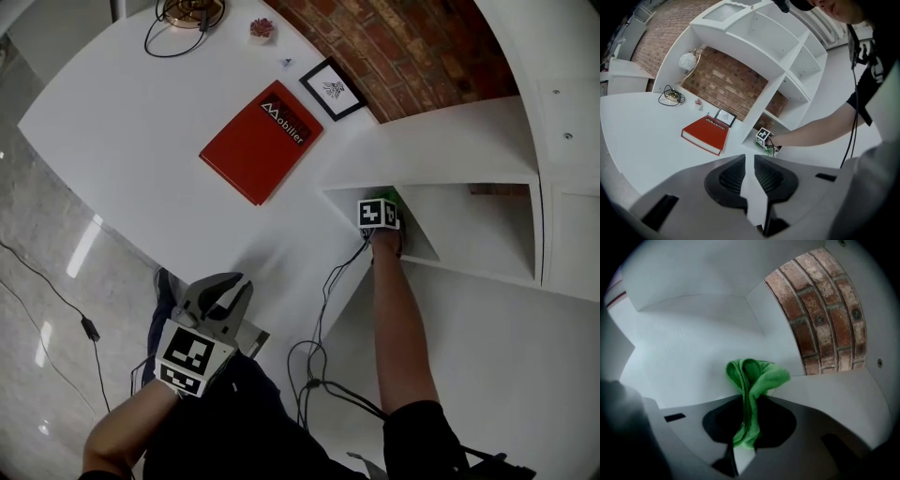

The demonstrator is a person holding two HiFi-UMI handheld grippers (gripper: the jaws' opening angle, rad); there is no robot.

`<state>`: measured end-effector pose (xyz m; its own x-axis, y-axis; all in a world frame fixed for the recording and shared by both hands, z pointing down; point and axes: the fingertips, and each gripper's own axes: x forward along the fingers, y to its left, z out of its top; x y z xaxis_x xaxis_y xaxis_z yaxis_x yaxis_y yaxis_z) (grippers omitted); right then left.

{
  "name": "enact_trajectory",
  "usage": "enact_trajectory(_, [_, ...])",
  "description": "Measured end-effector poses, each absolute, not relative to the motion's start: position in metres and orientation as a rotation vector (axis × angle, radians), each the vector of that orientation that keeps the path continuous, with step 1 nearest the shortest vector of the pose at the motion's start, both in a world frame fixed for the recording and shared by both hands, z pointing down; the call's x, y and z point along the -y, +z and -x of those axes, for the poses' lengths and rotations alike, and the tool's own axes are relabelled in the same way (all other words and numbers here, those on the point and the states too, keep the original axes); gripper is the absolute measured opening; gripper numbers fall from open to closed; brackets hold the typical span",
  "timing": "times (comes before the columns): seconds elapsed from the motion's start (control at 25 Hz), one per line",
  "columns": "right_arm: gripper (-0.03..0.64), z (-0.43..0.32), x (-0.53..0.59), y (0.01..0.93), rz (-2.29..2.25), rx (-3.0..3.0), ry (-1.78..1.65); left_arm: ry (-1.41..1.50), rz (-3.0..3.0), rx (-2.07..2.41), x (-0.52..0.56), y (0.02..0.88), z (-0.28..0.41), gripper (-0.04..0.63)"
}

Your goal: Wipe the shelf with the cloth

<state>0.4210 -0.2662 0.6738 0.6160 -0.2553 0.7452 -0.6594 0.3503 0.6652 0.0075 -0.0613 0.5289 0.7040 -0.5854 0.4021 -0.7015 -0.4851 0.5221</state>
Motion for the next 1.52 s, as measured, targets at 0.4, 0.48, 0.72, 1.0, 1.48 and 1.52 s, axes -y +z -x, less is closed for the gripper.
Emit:
enact_trajectory(0.4, [0.054, -0.405, 0.214, 0.674, -1.199, 0.948, 0.365, 0.241, -2.295, 0.942, 0.062, 0.505, -0.004, 0.057])
enact_trajectory(0.48, [0.054, -0.401, 0.202, 0.675, -1.197, 0.957, 0.384, 0.240, -2.302, 0.946, 0.062, 0.501, -0.002, 0.057])
enact_trajectory(0.72, [0.054, -0.381, 0.165, 0.671, -1.213, 1.039, 0.481, 0.229, -2.334, 0.930, 0.062, 0.482, 0.001, 0.057])
enact_trajectory(1.0, [0.055, -0.345, 0.132, 0.633, -1.398, 1.375, 0.639, 0.218, -2.405, 0.873, 0.065, 0.455, -0.017, 0.057])
enact_trajectory(1.48, [0.054, -0.258, 0.127, 0.439, -1.782, 2.072, 0.358, 0.132, -2.501, 1.068, 0.130, 0.382, -0.002, 0.057])
enact_trajectory(1.52, [0.054, -0.250, 0.126, 0.422, -1.794, 2.114, 0.323, 0.127, -2.515, 1.078, 0.132, 0.374, -0.003, 0.057])
